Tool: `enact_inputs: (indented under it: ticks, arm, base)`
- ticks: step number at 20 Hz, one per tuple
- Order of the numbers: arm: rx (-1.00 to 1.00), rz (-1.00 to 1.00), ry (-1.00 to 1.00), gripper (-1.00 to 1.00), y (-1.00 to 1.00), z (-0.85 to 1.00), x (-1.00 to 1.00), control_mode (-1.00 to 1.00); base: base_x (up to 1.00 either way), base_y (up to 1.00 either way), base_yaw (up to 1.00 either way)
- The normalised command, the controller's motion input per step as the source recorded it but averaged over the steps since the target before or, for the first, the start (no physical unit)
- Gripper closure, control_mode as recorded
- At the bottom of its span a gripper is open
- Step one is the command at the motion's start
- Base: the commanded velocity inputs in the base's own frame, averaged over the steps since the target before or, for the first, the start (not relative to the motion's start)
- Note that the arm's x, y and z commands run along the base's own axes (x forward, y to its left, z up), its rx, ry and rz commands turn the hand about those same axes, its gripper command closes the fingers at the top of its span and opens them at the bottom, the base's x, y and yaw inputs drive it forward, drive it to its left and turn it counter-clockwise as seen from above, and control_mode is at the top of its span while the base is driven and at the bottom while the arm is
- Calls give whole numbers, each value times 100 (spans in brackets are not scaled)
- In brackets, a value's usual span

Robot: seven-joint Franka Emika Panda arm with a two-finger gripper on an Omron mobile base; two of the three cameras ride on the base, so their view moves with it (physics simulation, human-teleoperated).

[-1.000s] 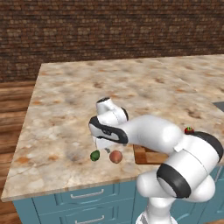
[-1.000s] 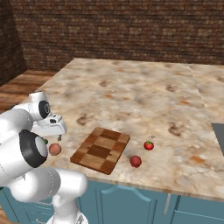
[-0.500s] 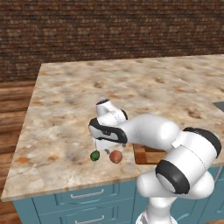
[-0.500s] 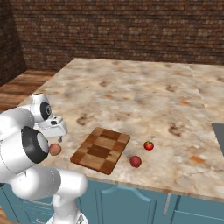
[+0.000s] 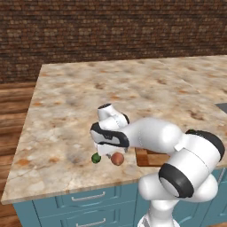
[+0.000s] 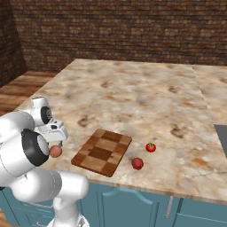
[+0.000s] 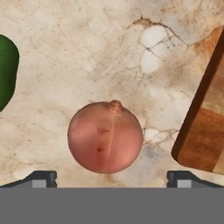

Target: Place the avocado, onion, tomato, and bell pepper on the cutting board.

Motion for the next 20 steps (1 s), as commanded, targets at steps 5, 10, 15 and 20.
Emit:
enact_inputs:
  ticks: [5,10,15,20]
  arm:
    - [0,-1,0,-100,0,-17,0,-100]
    - [0,0,-2,-100,0,-18,0,-100]
    - [0,-1,-4,-100,-1,-19,0,-100]
    - [0,0,-4,-100,-8,-11,0,-100]
  base:
    - [0,0,0]
    - [0,0,0]
    - [0,0,0]
    - [0,0,0]
